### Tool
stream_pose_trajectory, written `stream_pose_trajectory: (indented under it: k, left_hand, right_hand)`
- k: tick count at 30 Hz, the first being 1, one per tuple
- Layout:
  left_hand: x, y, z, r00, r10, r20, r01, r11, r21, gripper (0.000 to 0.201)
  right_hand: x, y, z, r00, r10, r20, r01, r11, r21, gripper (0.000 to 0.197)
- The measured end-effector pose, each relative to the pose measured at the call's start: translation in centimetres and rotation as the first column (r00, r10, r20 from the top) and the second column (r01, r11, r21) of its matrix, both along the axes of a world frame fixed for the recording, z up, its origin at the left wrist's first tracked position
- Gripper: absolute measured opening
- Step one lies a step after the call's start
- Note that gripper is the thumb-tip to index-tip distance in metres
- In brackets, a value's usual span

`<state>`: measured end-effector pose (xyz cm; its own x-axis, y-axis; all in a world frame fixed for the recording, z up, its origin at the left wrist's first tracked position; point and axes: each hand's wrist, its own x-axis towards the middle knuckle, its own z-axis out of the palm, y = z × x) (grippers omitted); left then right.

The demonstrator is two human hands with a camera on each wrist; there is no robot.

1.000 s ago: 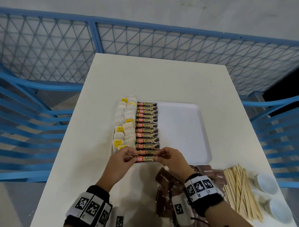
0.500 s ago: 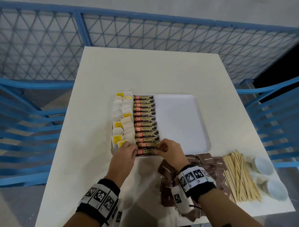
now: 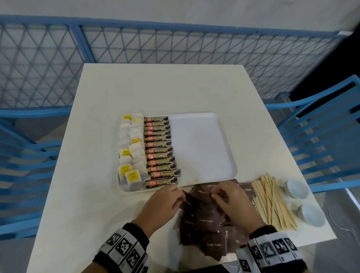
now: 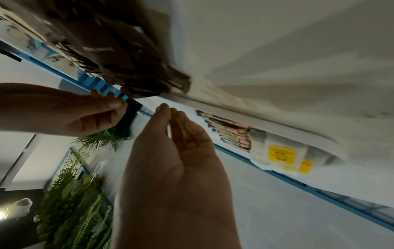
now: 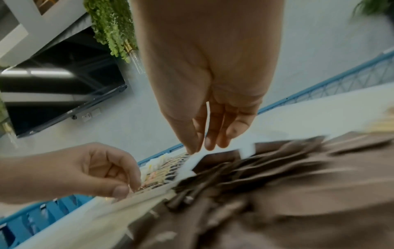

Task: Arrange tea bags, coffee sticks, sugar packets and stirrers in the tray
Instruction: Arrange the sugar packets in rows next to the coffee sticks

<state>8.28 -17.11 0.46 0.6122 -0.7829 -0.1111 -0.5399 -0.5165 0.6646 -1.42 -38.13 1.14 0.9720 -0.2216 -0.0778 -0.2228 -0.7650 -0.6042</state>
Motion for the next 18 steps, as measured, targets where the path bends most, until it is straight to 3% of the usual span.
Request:
stream_pose_trajectory:
  k: [2, 5, 8, 10, 12, 14, 18]
  left_hand:
    - [-0.9, -1.6, 0.2, 1.0, -0.008, -0.004, 0.008, 1.0, 0.01, 0.018]
    - [-2.0, -4.0, 0.6, 1.0, -0.018, 0.021, 0.017, 0.999, 0.05, 0.028]
    - [-2.9, -6.3, 0.5, 0.995, -0.084, 0.051, 0.073, 0.979, 0.188, 0.061]
    - [-3.1, -7.5, 0.4, 0.987, -0.147, 0.068, 0.118, 0.942, 0.313, 0.084]
    - [-3.1, -8.3, 0.3, 0.979, -0.184, 0.092, 0.134, 0.909, 0.394, 0.094]
    - [-3.0, -8.7, 0.4, 0.974, -0.203, 0.105, 0.139, 0.891, 0.432, 0.092]
    - [-2.2, -8.8, 1.0, 0.969, -0.215, 0.125, 0.149, 0.904, 0.401, 0.062]
  right_hand:
    - [-1.5, -1.6, -0.1, 0.997, 0.053, -0.054, -0.056, 0.997, -0.053, 0.012]
    - [-2.9, -3.5, 0.1, 0.956, 0.188, -0.226, -0.227, 0.96, -0.161, 0.052]
    - [-3.4, -5.0, 0.2, 0.917, 0.246, -0.315, -0.292, 0.95, -0.107, 0.079]
    - [-3.3, -5.6, 0.2, 0.896, 0.284, -0.342, -0.317, 0.947, -0.045, 0.086]
    - [-3.0, -5.9, 0.3, 0.865, 0.315, -0.391, -0.355, 0.934, -0.033, 0.087]
    - [-2.6, -6.2, 0.4, 0.852, 0.333, -0.405, -0.381, 0.924, -0.042, 0.084]
    - [-1.9, -6.9, 0.7, 0.848, 0.379, -0.372, -0.426, 0.903, -0.05, 0.068]
